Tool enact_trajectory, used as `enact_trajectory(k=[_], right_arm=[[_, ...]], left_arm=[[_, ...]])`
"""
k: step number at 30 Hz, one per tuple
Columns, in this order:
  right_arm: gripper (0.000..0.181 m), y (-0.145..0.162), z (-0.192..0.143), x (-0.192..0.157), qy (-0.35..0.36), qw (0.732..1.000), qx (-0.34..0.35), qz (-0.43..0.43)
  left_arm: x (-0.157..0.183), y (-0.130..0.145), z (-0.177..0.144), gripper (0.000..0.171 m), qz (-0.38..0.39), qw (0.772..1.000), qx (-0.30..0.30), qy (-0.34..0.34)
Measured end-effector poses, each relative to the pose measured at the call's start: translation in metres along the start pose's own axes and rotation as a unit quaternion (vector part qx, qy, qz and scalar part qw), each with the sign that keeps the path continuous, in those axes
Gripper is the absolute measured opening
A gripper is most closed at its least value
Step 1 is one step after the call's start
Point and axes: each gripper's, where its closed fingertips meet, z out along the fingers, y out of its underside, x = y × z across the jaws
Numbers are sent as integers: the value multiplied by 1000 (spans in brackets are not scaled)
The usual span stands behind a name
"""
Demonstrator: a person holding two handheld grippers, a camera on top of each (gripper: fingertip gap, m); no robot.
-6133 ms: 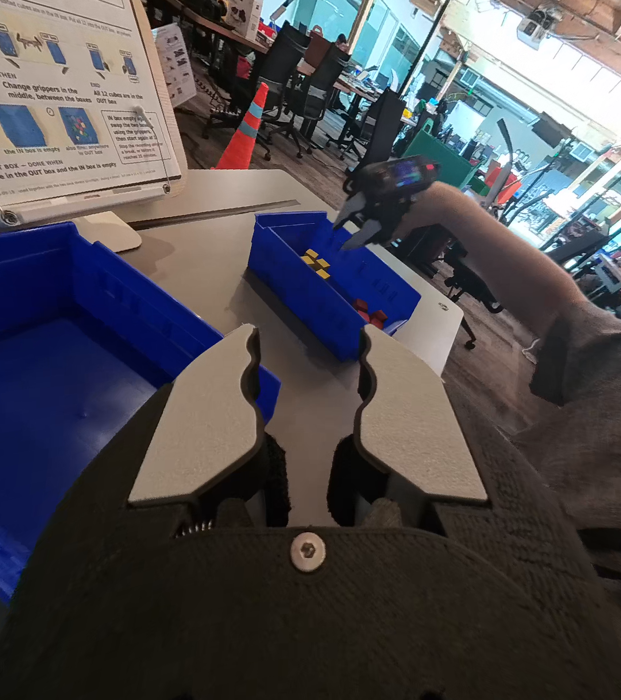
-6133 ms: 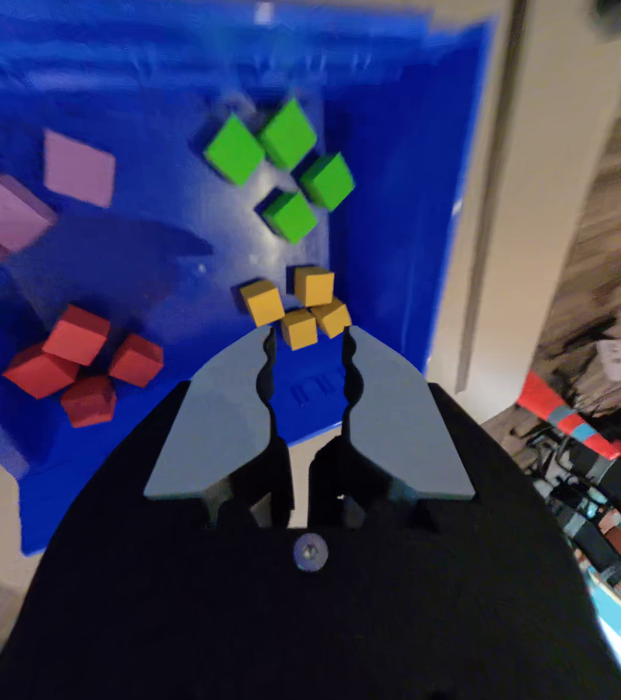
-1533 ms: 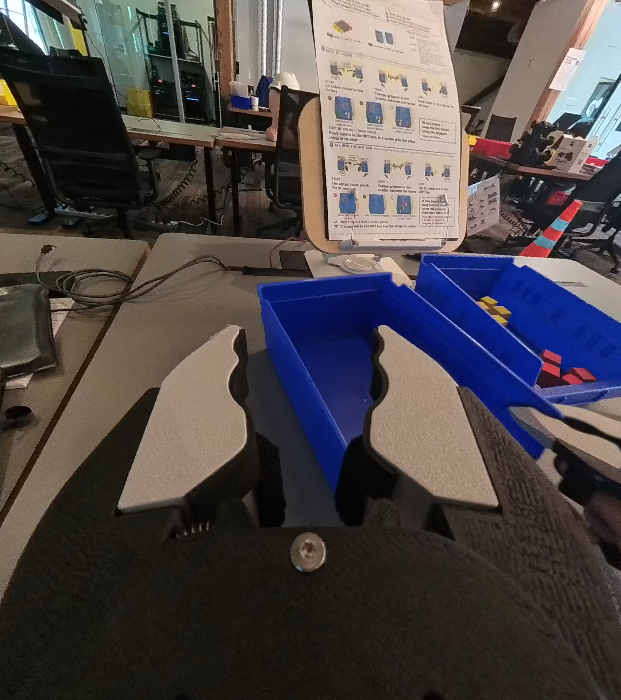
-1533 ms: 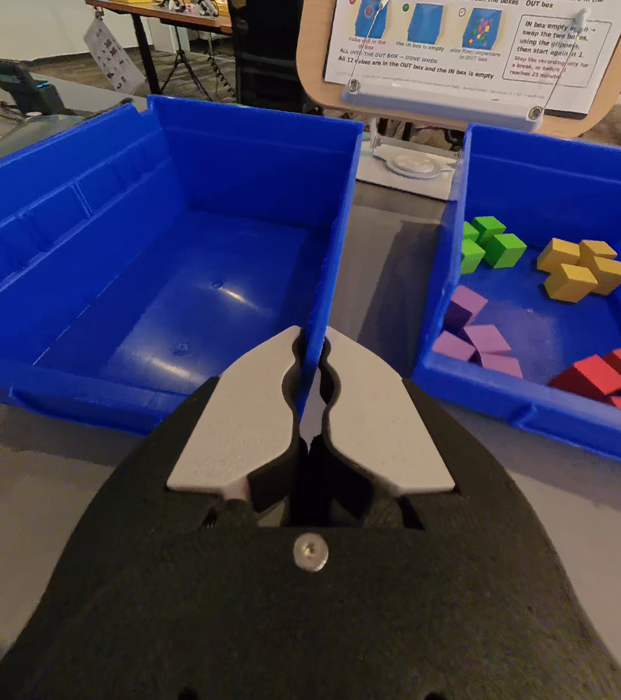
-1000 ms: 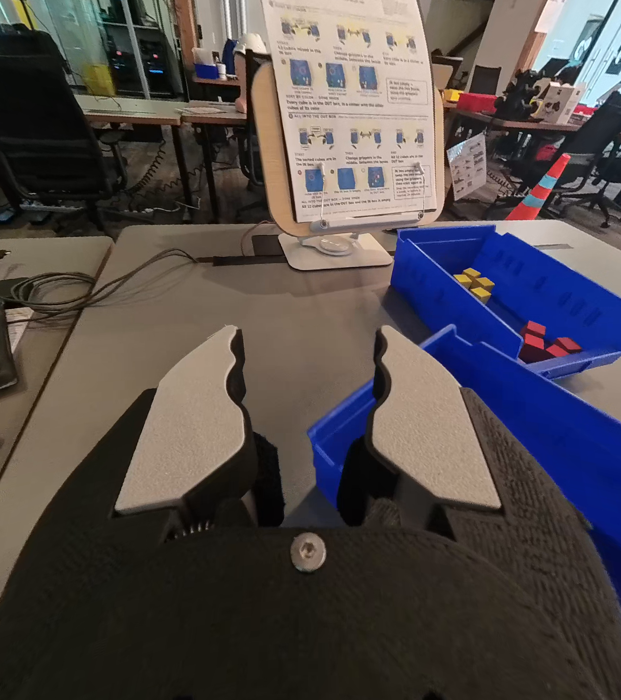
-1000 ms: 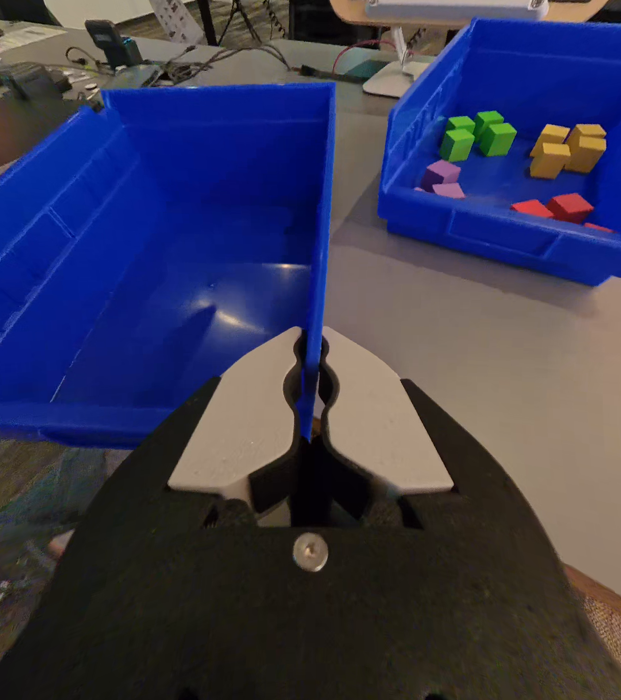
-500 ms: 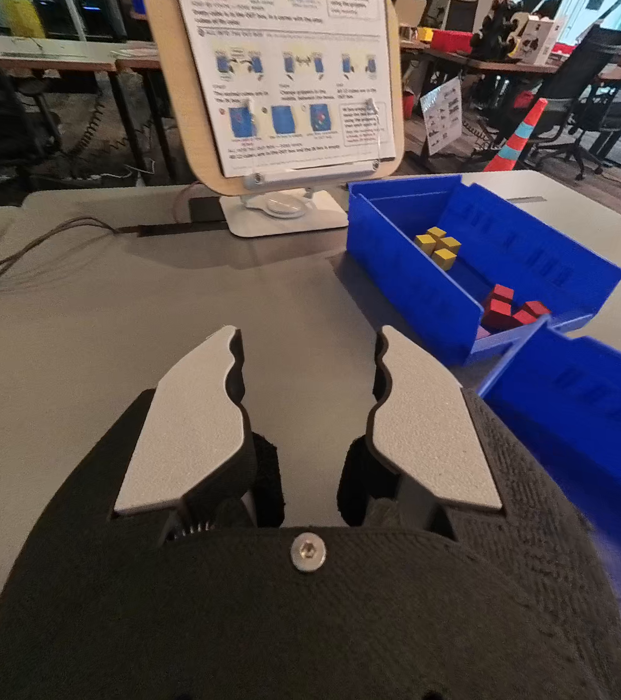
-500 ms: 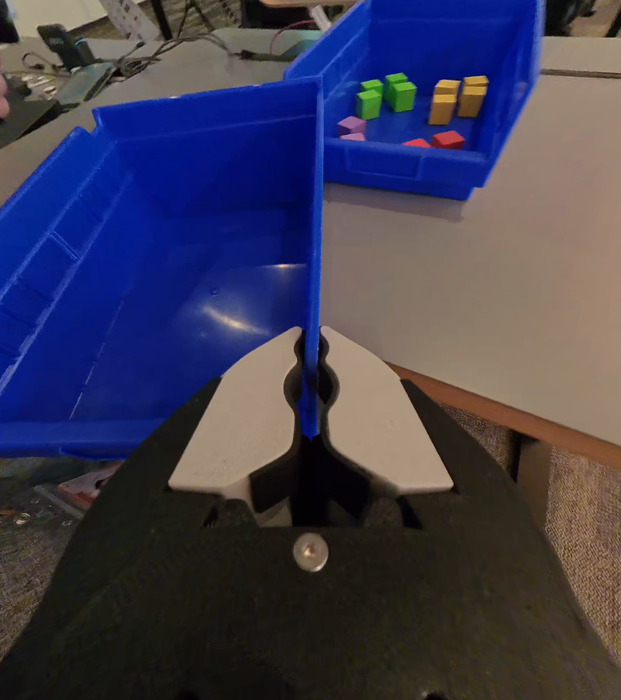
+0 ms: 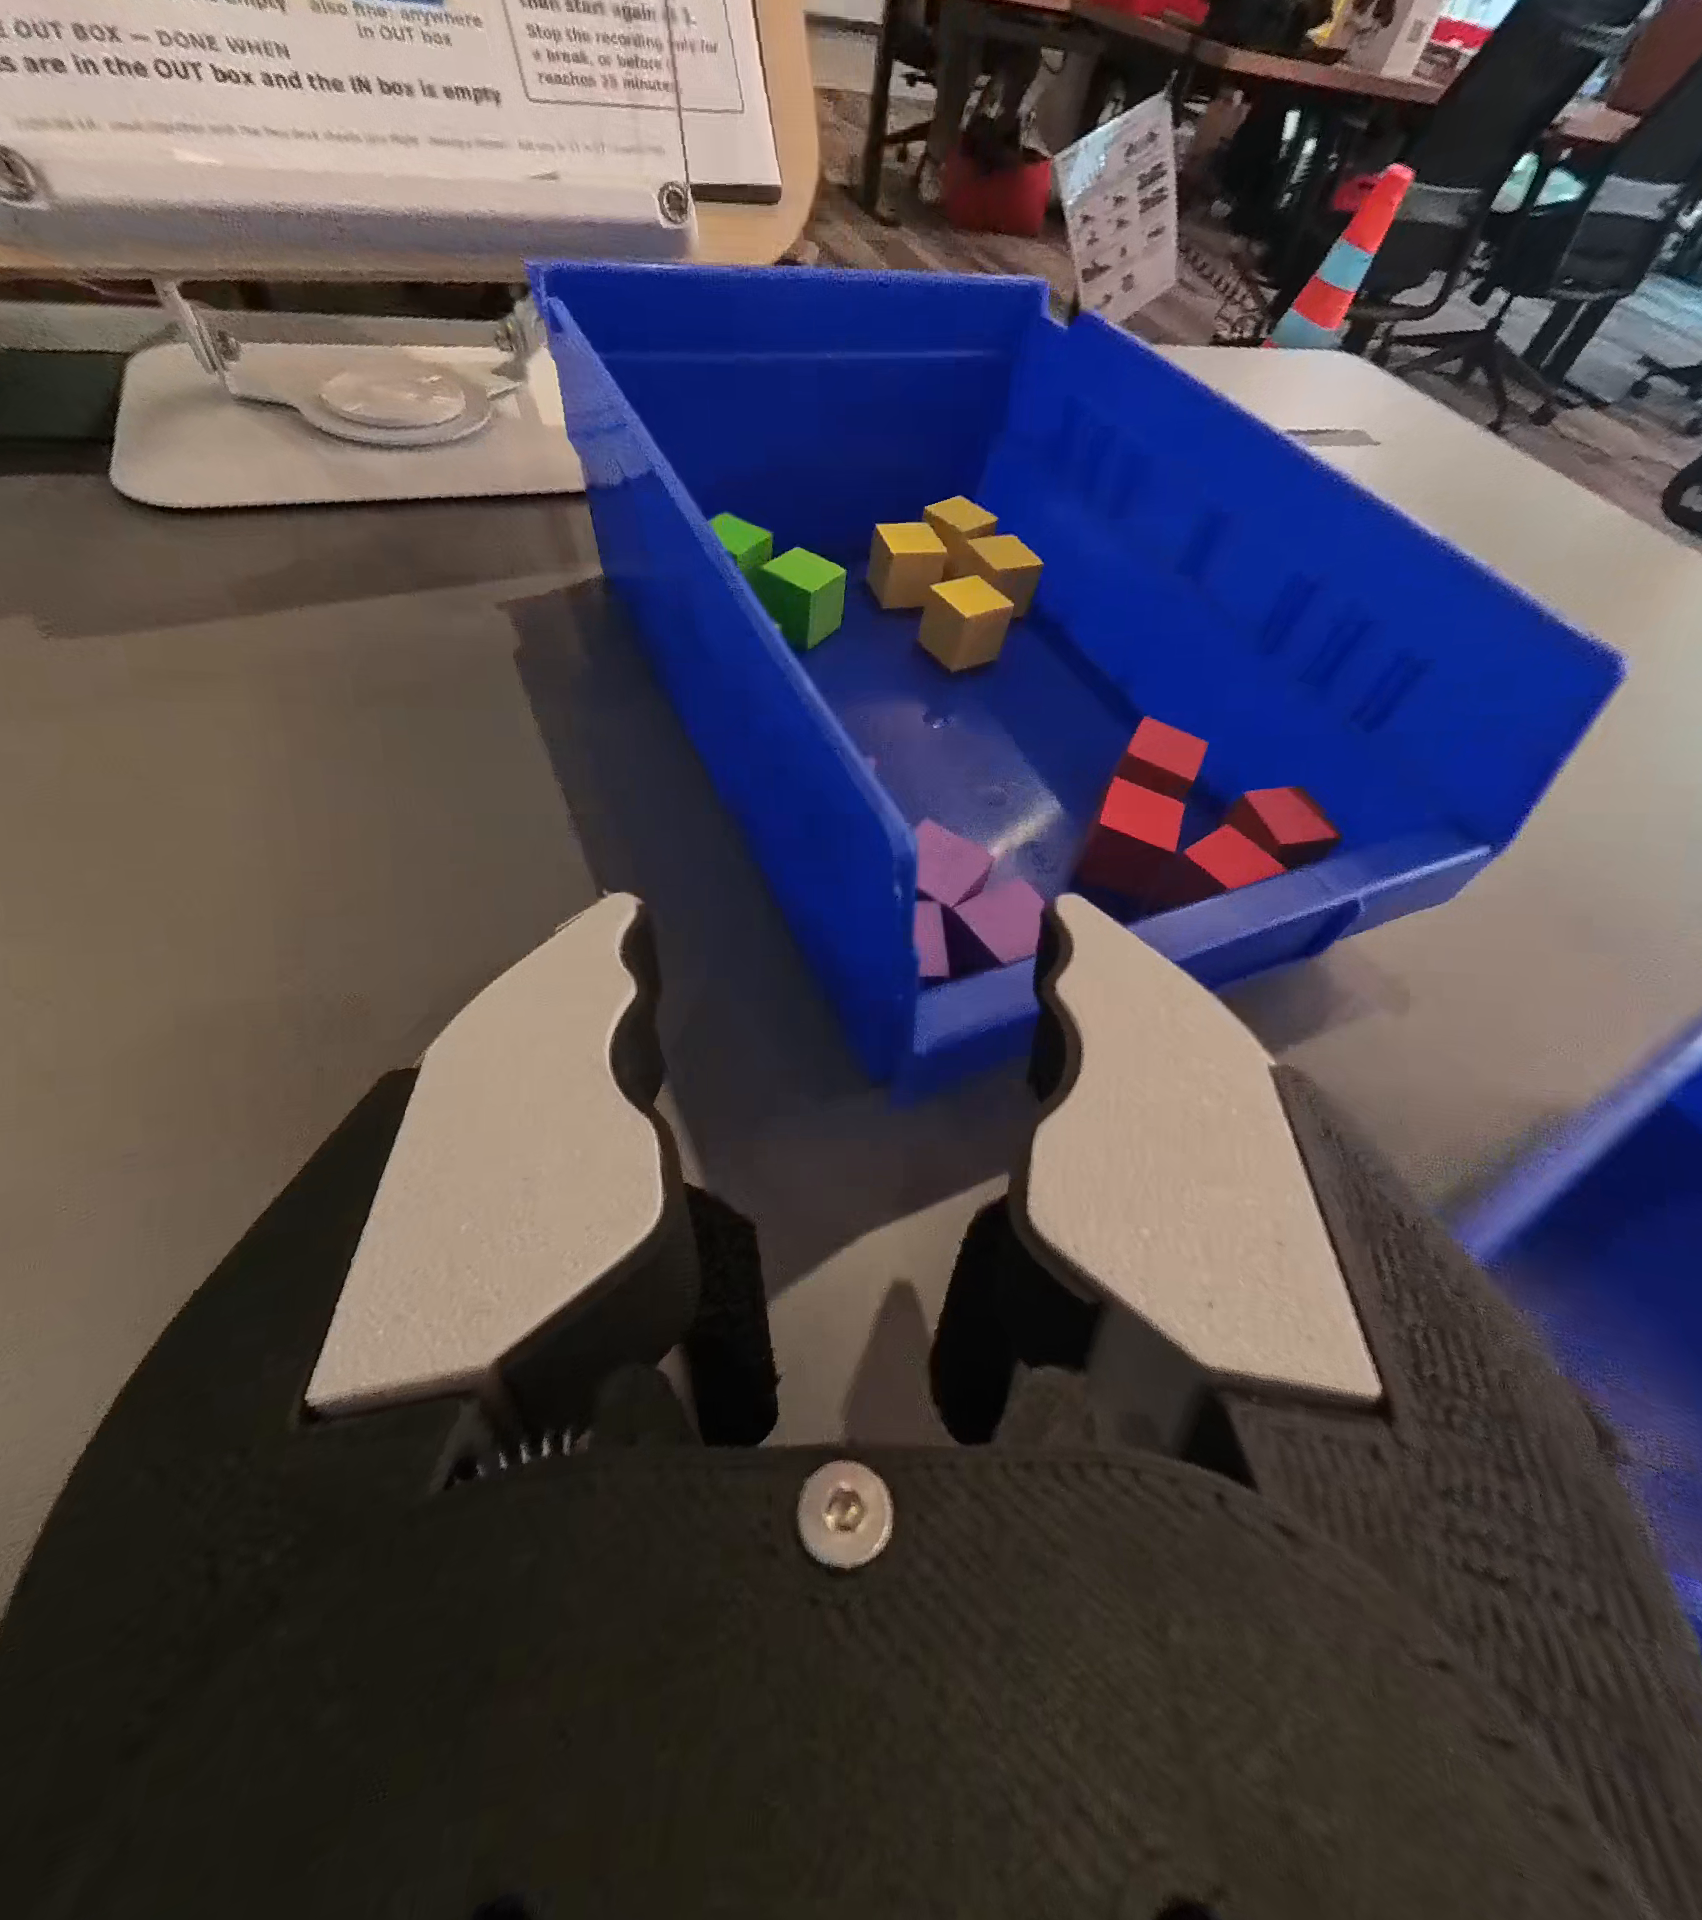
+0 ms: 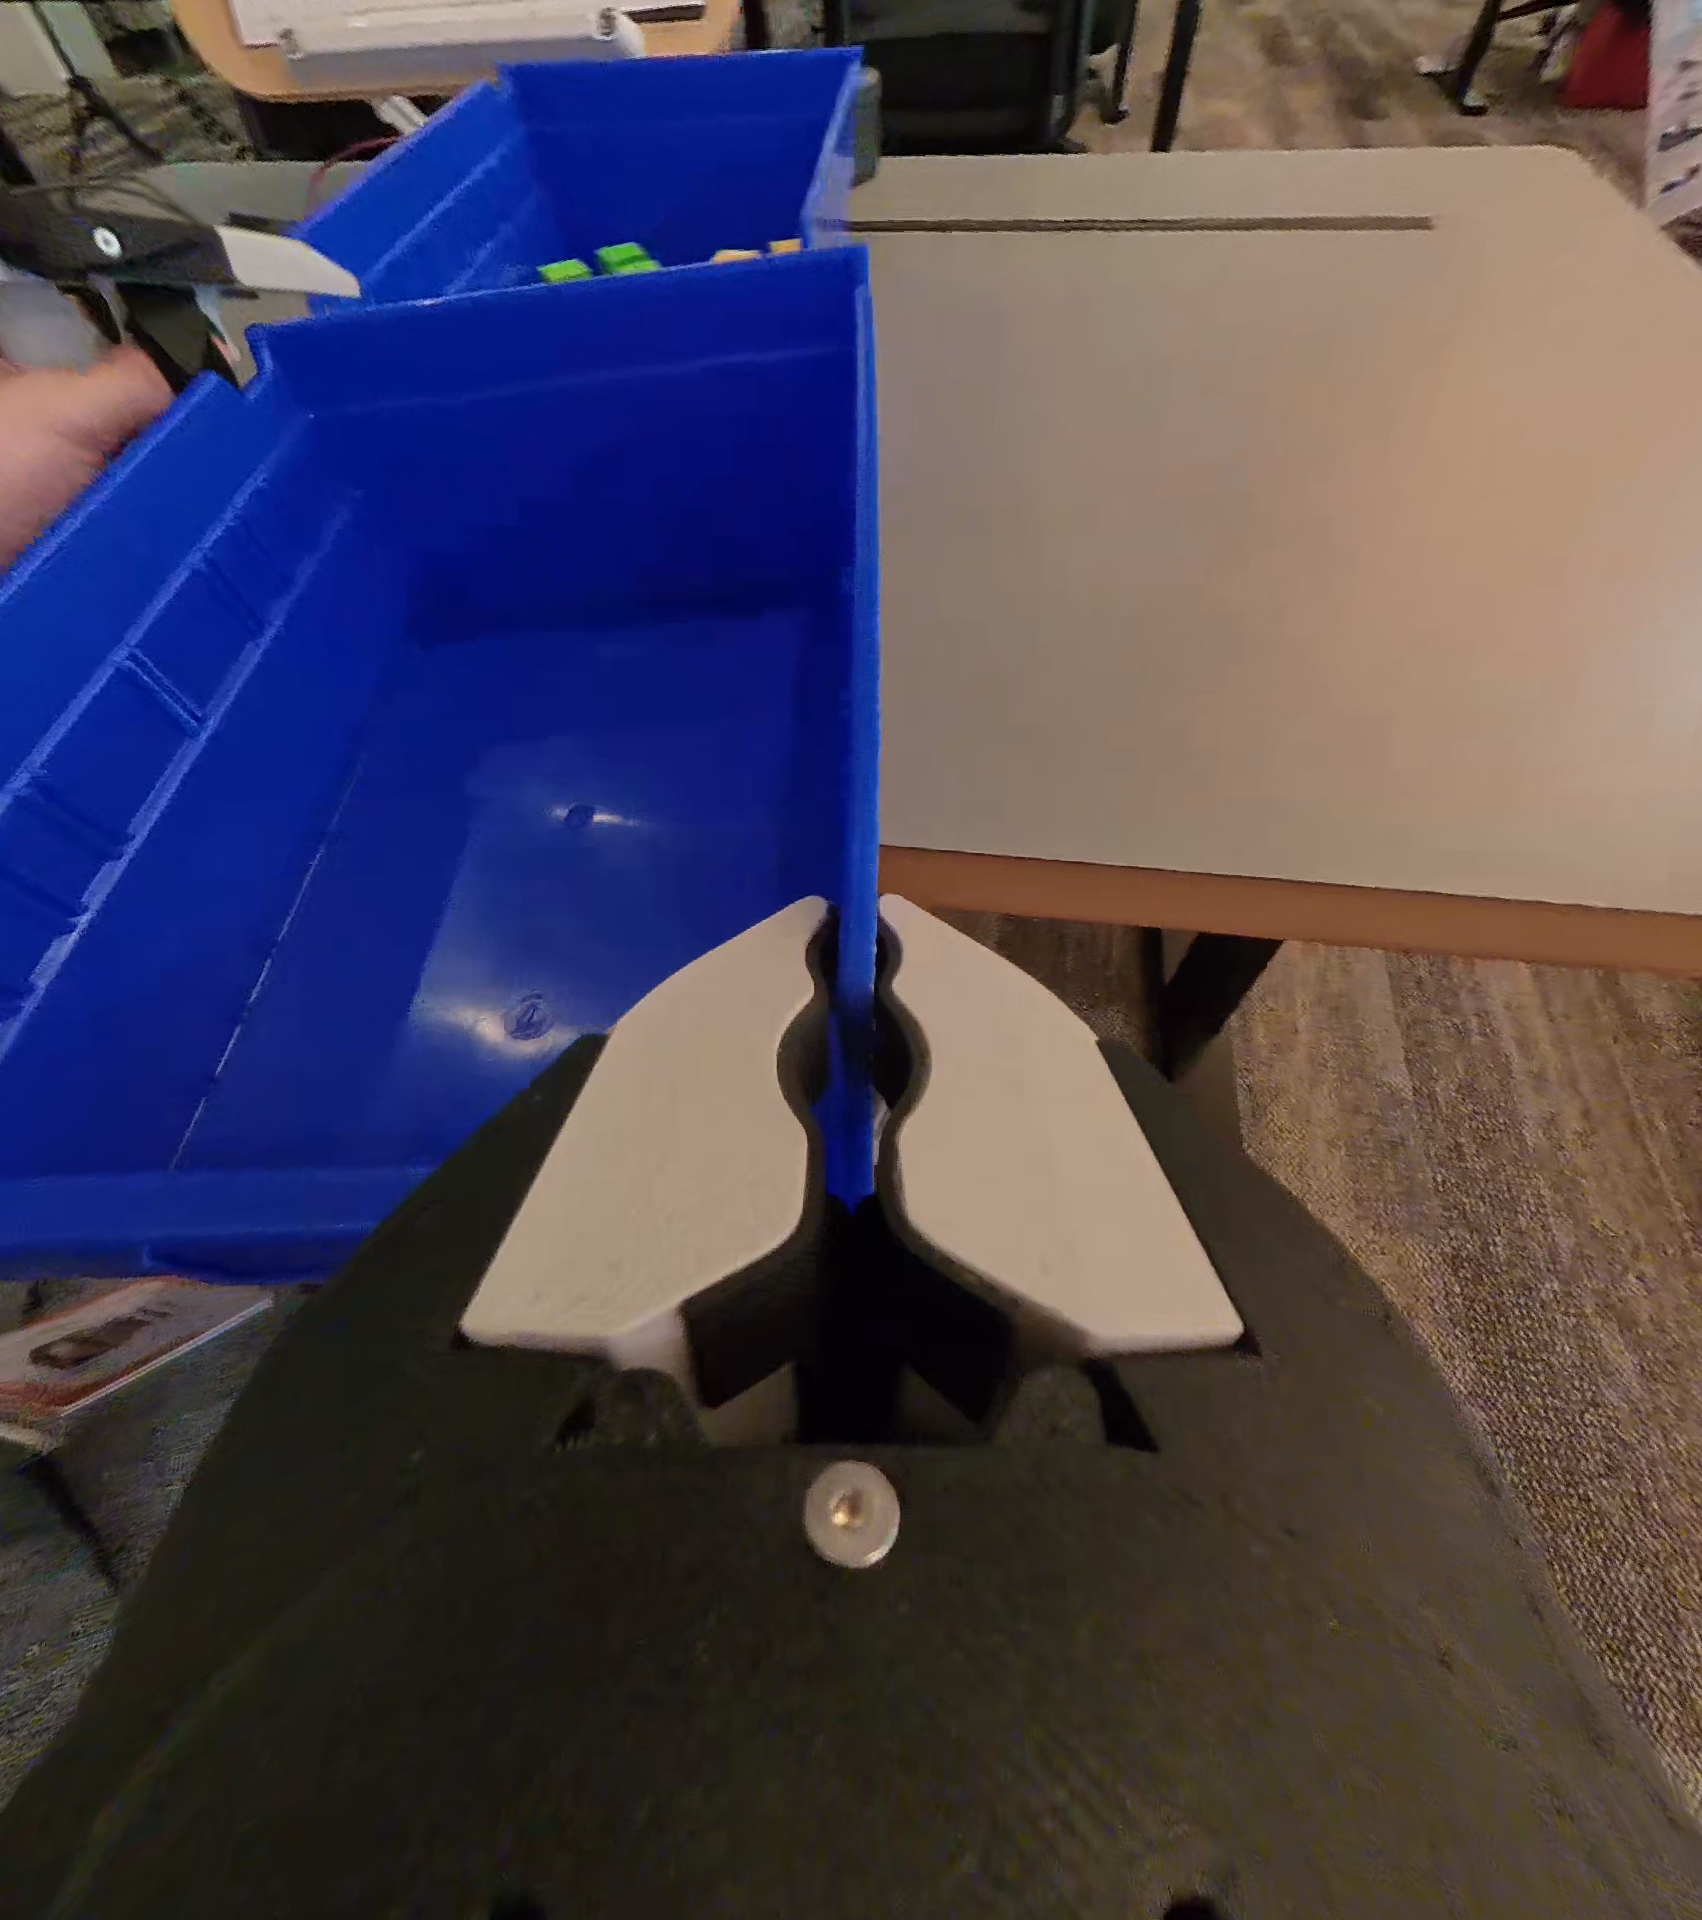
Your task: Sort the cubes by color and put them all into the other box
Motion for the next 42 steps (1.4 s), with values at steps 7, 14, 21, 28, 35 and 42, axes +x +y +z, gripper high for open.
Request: enact_trajectory(k=[7,14,21,28,35,42], right_arm=[[3,5,-13,41,52,998,19,37],[3,6,-13,78,94,992,38,74],[3,1,5,107,135,985,47,92],[3,-20,44,126,138,985,46,88],[3,-42,86,130,128,988,44,78],[3,-58,121,120,112,991,32,61]], left_arm=[[3,8,34,23,19,999,-17,-24],[-13,4,46,15,23,998,-10,-50],[-21,9,62,12,15,996,-28,-78],[-37,10,55,6,17,996,-44,-78],[-69,12,28,5,19,995,-49,-84],[-123,14,-19,5,2,991,-36,-128]])
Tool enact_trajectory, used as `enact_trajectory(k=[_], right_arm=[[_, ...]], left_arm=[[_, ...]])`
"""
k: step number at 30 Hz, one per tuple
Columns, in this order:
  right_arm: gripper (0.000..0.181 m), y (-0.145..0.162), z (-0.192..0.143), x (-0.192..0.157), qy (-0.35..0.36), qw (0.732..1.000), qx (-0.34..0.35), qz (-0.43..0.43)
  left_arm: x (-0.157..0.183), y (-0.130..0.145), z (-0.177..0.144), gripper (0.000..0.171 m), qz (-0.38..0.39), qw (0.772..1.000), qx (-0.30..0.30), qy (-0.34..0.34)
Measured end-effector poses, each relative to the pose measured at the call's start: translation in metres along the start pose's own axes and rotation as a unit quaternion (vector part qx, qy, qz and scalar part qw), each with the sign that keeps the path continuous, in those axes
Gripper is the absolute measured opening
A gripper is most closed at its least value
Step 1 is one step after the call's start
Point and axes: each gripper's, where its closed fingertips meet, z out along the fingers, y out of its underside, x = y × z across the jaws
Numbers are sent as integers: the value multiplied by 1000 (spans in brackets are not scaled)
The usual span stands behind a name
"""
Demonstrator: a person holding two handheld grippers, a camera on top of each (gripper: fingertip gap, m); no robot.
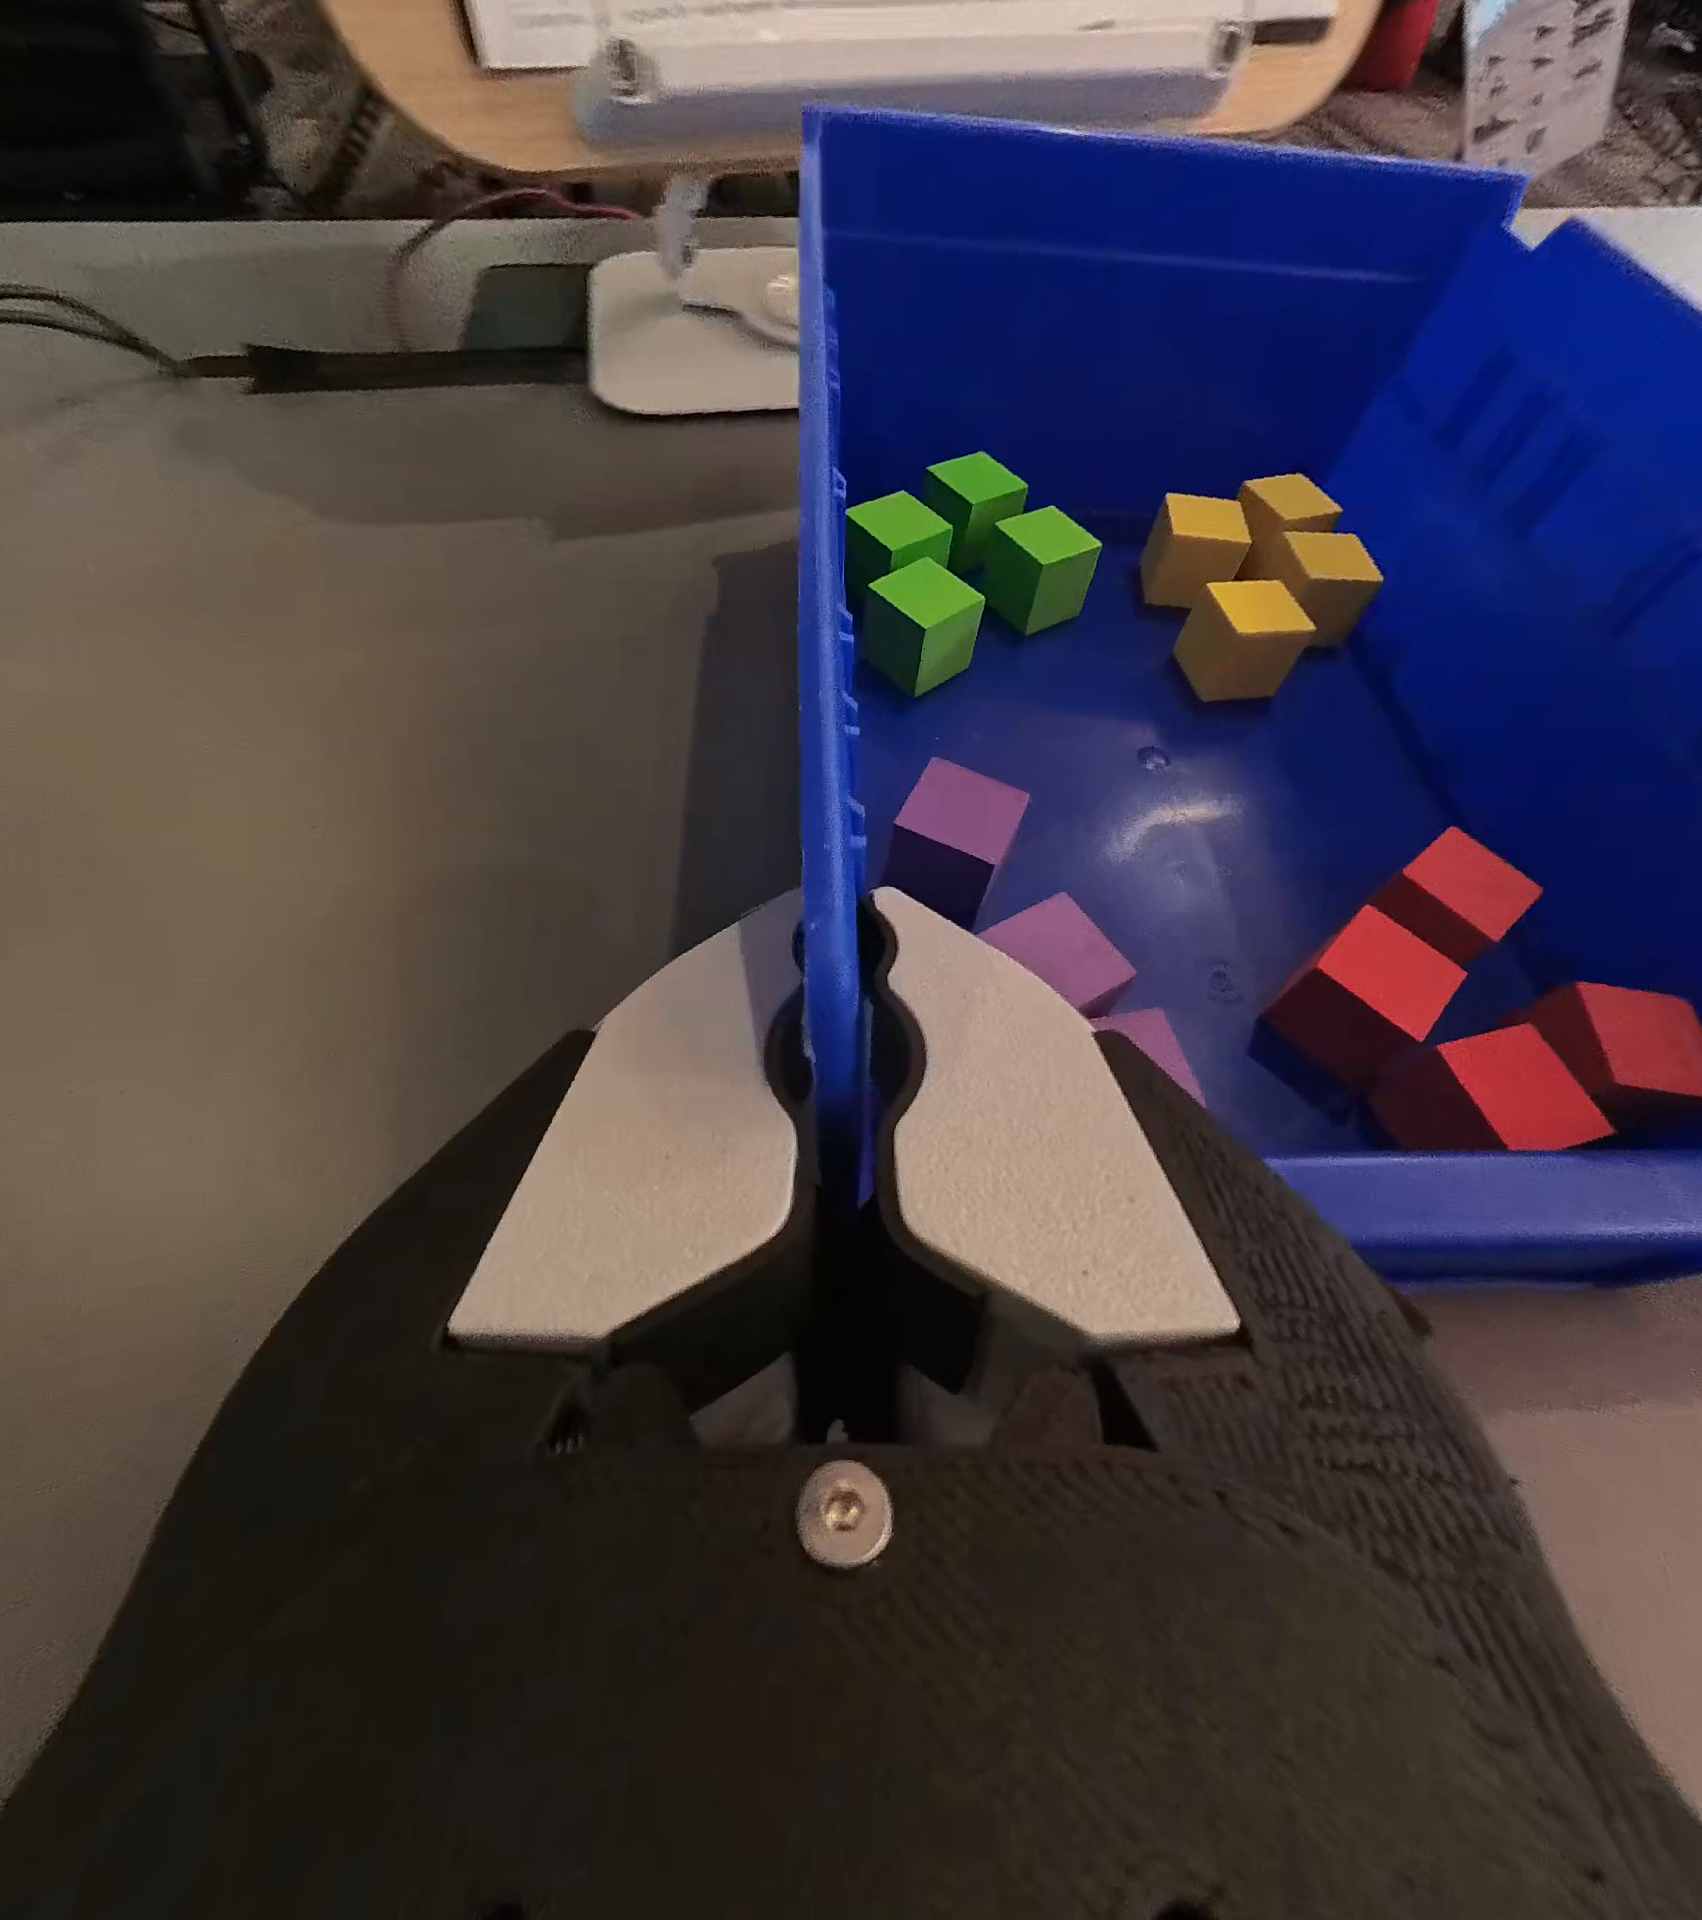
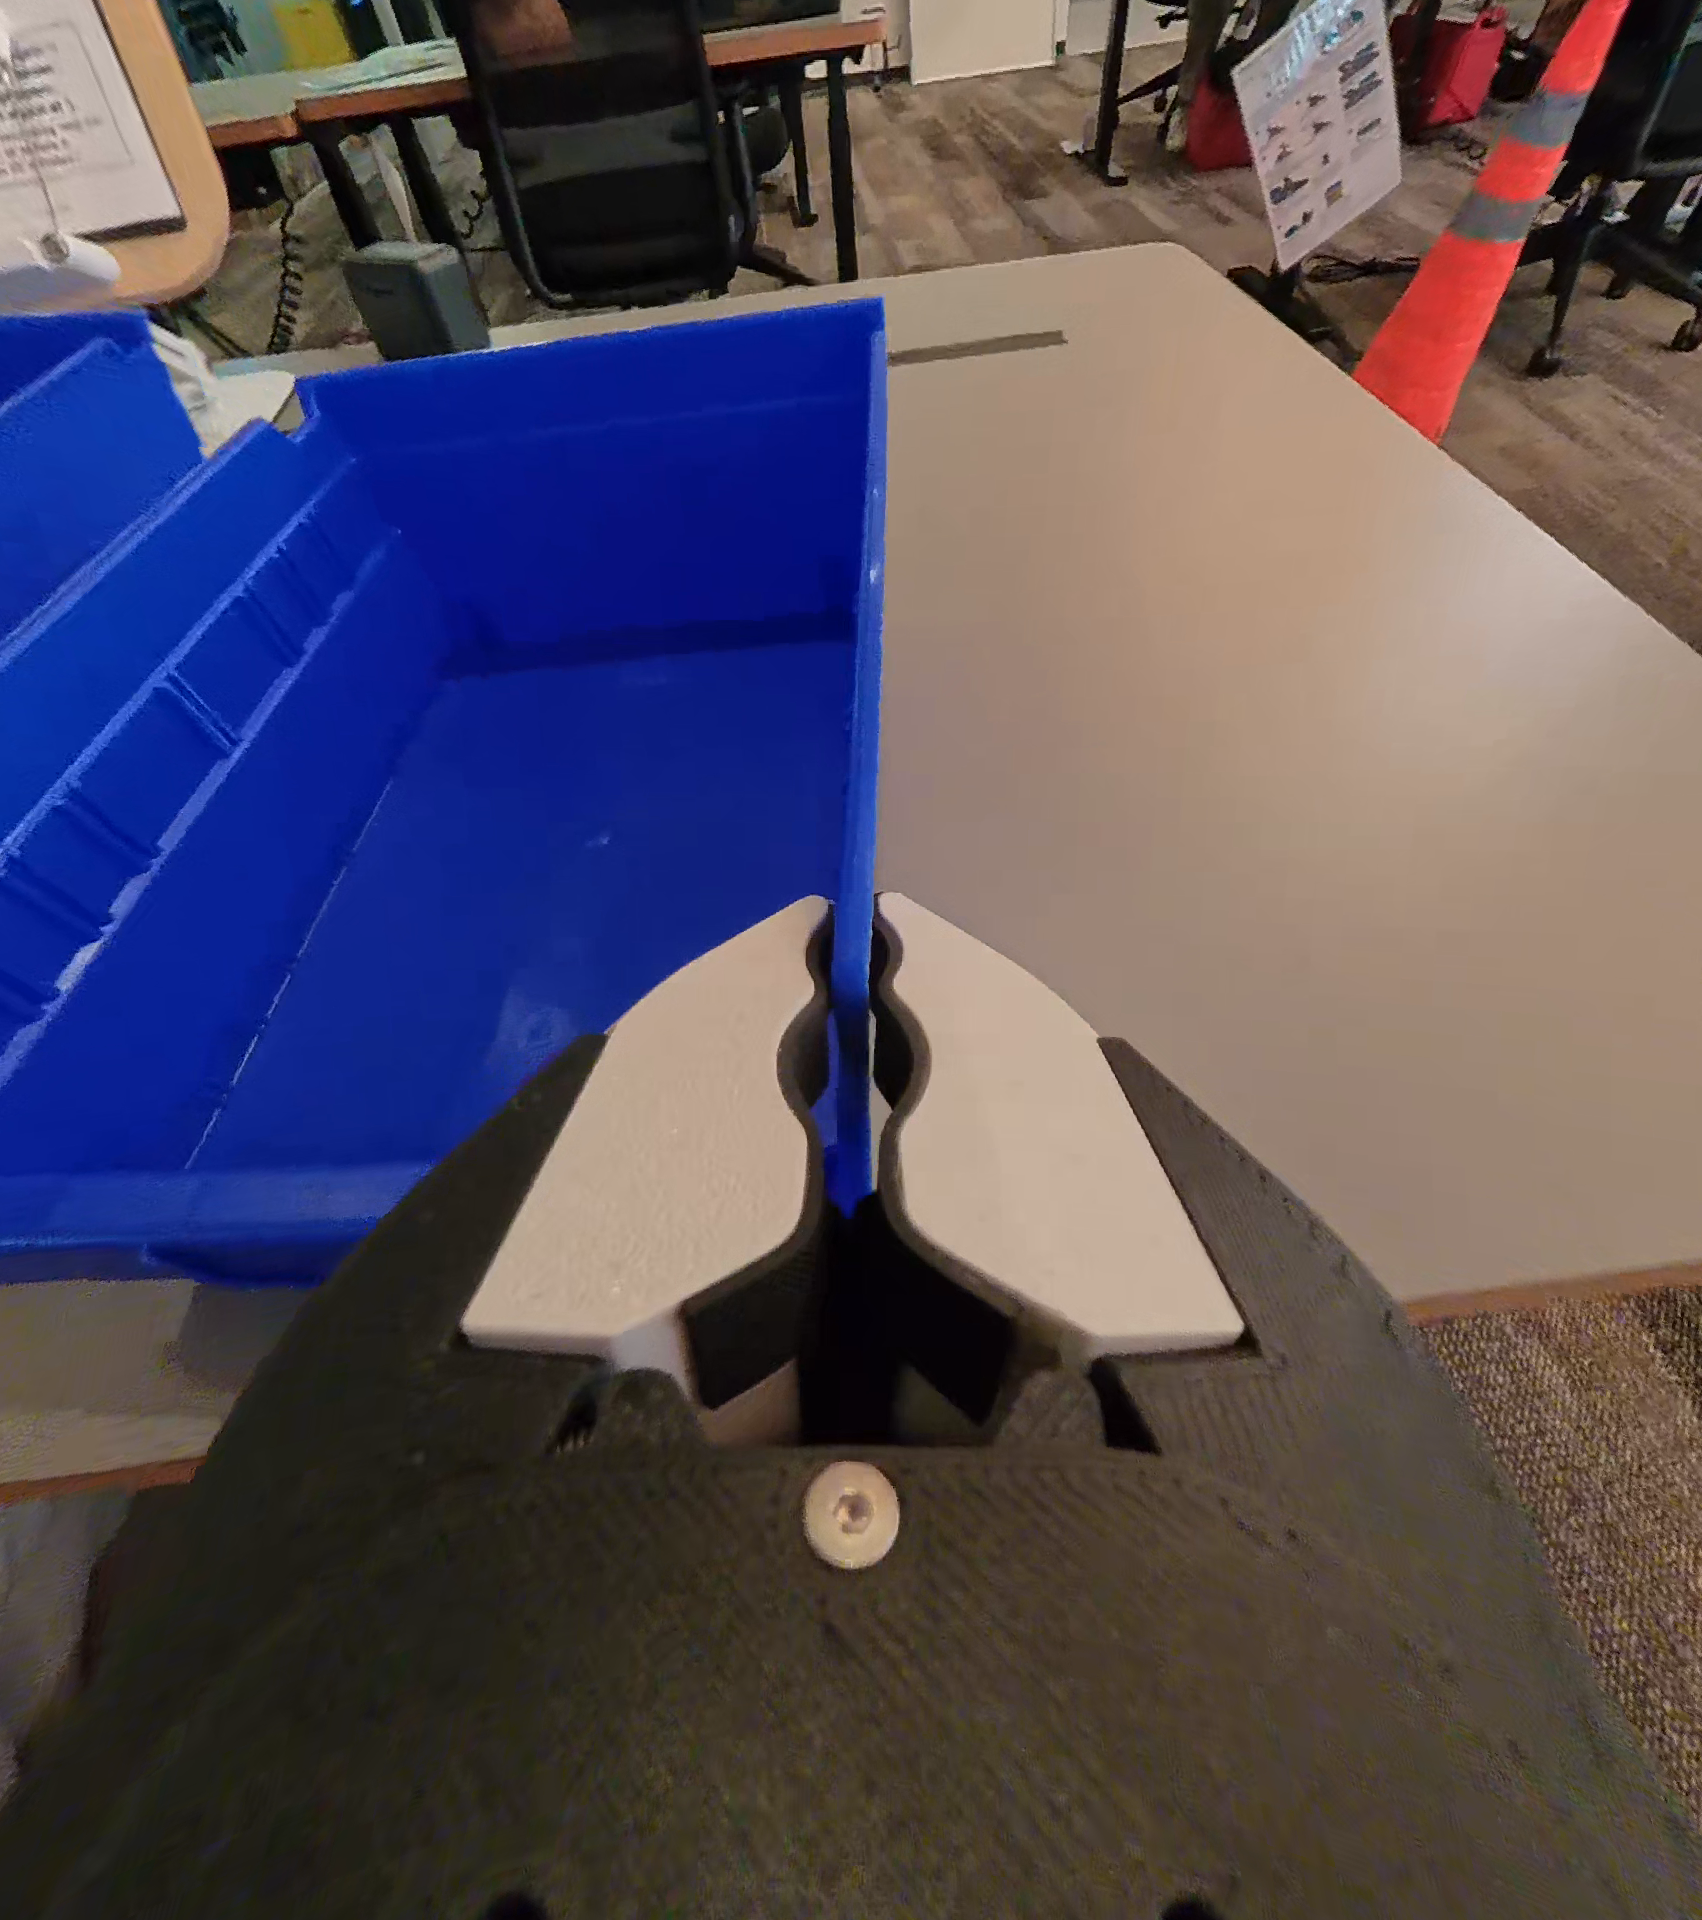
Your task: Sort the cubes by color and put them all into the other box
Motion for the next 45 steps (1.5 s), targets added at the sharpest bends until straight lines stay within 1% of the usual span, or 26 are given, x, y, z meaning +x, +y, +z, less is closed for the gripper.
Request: enact_trajectory(k=[5,10,16,25,33,40,45], right_arm=[[4,-12,25,-22,-13,1000,-3,-24],[3,-17,47,-40,-19,999,-7,-37],[3,-19,74,-57,-27,999,-11,-28],[4,-22,102,-79,-35,999,-13,-35],[4,-26,124,-102,-46,998,-15,-49],[4,-32,142,-121,-48,997,-11,-56],[4,-32,145,-126,-46,997,-10,-64]], left_arm=[[-41,10,-20,5,-17,999,0,-29],[-79,17,-39,5,-34,998,3,-59],[-117,19,-53,5,-43,994,5,-100],[-146,23,-50,5,-50,995,0,-87],[-174,24,-50,5,-63,992,5,-111],[-185,19,-37,5,-62,993,5,-97],[-192,19,-35,5,-69,994,3,-87]])
